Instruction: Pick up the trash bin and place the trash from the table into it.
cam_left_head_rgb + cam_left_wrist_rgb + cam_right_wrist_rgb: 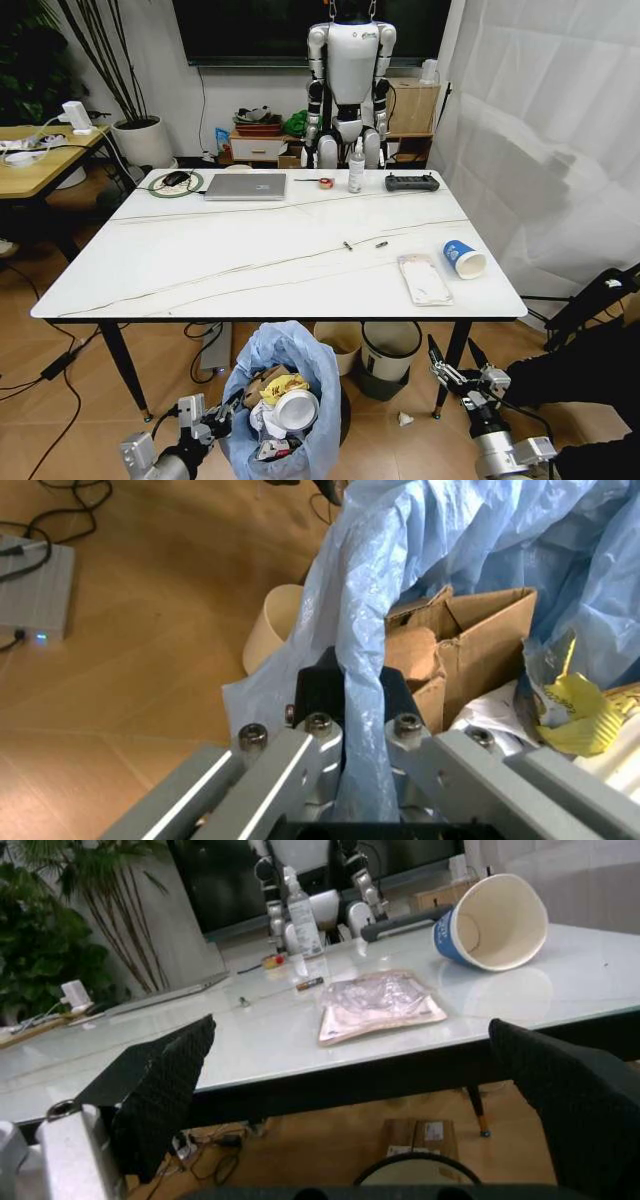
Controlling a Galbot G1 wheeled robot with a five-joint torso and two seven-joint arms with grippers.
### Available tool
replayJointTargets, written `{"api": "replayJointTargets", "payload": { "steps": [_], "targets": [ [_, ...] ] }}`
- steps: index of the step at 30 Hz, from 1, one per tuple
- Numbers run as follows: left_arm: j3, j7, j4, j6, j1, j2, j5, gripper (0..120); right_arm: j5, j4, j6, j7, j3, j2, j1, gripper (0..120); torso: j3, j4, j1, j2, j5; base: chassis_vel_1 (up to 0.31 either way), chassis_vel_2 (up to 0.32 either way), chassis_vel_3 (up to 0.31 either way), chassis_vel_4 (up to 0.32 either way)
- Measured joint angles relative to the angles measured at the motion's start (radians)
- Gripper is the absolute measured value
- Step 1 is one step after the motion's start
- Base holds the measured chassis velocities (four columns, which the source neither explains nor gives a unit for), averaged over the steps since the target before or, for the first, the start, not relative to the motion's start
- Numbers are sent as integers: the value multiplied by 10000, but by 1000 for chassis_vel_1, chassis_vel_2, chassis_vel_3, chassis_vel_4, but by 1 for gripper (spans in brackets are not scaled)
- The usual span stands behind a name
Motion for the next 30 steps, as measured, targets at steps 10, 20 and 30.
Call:
{"api": "replayJointTargets", "payload": {
  "steps": [10,20,30],
  "targets": [
    [3,-46,-135,37,95,-5,39,0,-436,90,287,-42,-29,-224,112,100,1,-4,0,0,2,-66,-62,58,55],
    [-304,-63,-377,51,445,-47,127,0,-481,1918,-2090,3904,-1266,-2361,1230,100,0,-3,0,0,0,0,0,0,0],
    [-731,-101,-744,99,638,-34,275,0,-232,799,-4645,4375,-2579,-4438,4081,100,1,0,1,-2,0,0,0,0,0]
  ]
}}
